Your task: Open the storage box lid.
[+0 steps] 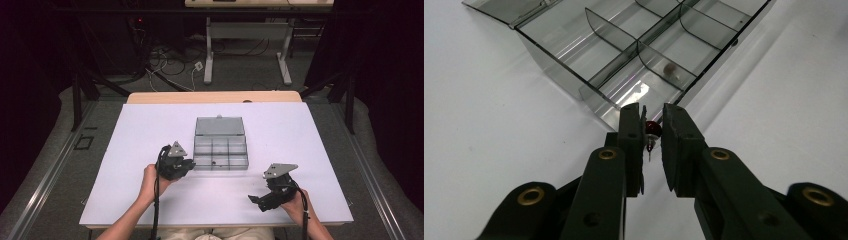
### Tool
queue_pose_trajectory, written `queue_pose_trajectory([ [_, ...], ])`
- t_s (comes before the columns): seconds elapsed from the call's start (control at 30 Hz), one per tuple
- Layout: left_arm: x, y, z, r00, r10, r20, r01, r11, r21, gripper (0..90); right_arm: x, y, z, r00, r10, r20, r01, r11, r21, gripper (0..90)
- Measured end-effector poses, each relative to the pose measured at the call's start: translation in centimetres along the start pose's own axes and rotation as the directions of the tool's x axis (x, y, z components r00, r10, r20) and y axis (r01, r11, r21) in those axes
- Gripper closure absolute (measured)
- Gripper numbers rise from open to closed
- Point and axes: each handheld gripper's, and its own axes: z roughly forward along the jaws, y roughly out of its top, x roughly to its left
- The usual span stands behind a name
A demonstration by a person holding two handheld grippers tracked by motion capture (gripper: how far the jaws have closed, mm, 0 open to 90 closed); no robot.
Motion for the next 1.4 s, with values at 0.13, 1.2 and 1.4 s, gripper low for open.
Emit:
queue_pose_trajectory([
  [0.13, -0.2, 0.2, -0.1, 1.0000, -0.001, -0.002, 0.001, 0.9999, -0.012, 88.5, 0.0, 0.0, 0.0, 1.0000, 0.000, 0.001, 0.000, 1.000, -0.002, 1.0],
  [1.2, -1.0, 1.5, 0.4, 0.9995, 0.022, -0.024, -0.024, 0.9981, -0.056, 57.4, -0.1, 0.1, -0.2, 1.0000, -0.002, 0.006, 0.002, 1.000, -0.003, 1.0],
  [1.4, -1.0, 2.3, 1.1, 0.9986, 0.029, -0.044, -0.031, 0.9990, -0.034, 37.7, -0.2, 0.2, -0.2, 0.9999, -0.006, 0.012, 0.006, 1.000, -0.010, 1.0],
])
